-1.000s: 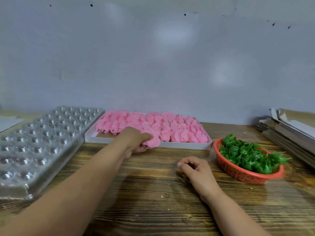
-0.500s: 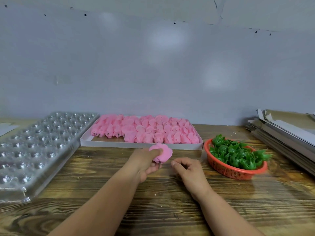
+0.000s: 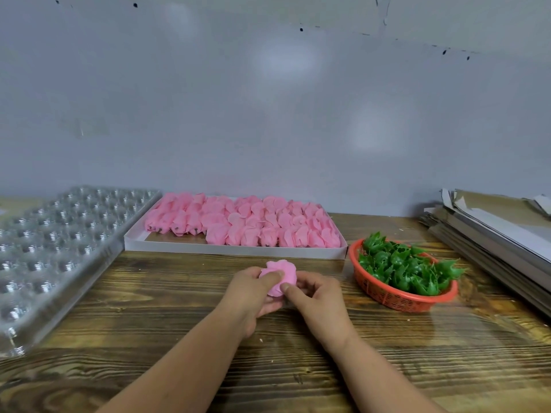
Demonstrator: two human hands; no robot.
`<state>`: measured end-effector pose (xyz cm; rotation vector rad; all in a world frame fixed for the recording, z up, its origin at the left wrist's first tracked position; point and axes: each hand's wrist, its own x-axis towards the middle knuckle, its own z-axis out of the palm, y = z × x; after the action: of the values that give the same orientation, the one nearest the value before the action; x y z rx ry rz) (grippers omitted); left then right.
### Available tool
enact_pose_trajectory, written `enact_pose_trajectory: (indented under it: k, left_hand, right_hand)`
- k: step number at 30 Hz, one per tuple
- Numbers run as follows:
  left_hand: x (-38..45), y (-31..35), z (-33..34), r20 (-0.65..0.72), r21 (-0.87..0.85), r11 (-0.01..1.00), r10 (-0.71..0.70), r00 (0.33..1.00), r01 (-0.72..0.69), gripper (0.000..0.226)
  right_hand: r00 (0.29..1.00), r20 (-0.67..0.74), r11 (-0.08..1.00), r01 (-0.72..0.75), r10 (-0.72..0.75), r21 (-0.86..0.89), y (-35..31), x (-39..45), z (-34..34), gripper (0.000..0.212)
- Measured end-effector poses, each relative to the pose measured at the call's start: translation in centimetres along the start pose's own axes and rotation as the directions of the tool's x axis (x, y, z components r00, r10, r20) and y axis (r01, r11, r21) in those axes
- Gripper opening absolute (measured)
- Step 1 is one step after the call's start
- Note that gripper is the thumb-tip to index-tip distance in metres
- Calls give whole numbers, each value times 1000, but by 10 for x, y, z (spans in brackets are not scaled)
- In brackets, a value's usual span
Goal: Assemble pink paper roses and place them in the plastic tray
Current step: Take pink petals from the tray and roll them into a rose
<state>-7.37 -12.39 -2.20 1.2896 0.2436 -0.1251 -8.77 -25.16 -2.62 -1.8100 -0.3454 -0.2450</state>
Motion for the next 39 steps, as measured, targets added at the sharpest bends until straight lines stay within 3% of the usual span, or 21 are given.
enact_pose_trajectory:
  k: [5,10,14,21,25,27,29,32,39]
  left_hand:
    - [-2,-2,0,26,112,993,39,999,-41,6]
    - [-6,-2,1,113,173,983,44,993,-63,29]
    - [-11,-4,3,121,198,975,76,990,-99,30]
    - [-9,0,-3,158,39,999,-30,987,24,16]
    - [-6,4,-8,193,-228,956,-142,971,185,20]
    - [-5,6,-11,196,-325,913,-191,962,247,18]
    - [-3,7,-12,197,-372,887,-212,957,273,19]
    - [-2,7,-13,207,-369,886,-217,954,281,20]
    - [-2,4,-12,216,-236,934,-219,951,268,22]
  right_hand:
    - [998,-61,999,-29,28,-21,2,1,3,6]
    - [998,-64,996,18,-24,-91,2,1,2,7]
    - [997,-13,989,79,-81,-124,-2,-1,-1,10]
    - [1000,1,976,-16,16,-219,-6,1,-4,22]
    - [998,53,999,-35,34,19,-10,2,-10,37]
    - [998,-42,991,-31,37,129,-9,5,-15,28]
    - [993,-116,993,-14,27,116,-7,7,-21,18]
    - [998,-62,997,10,-5,71,-6,7,-22,11]
    - [996,2,996,93,-93,0,-11,3,-20,17]
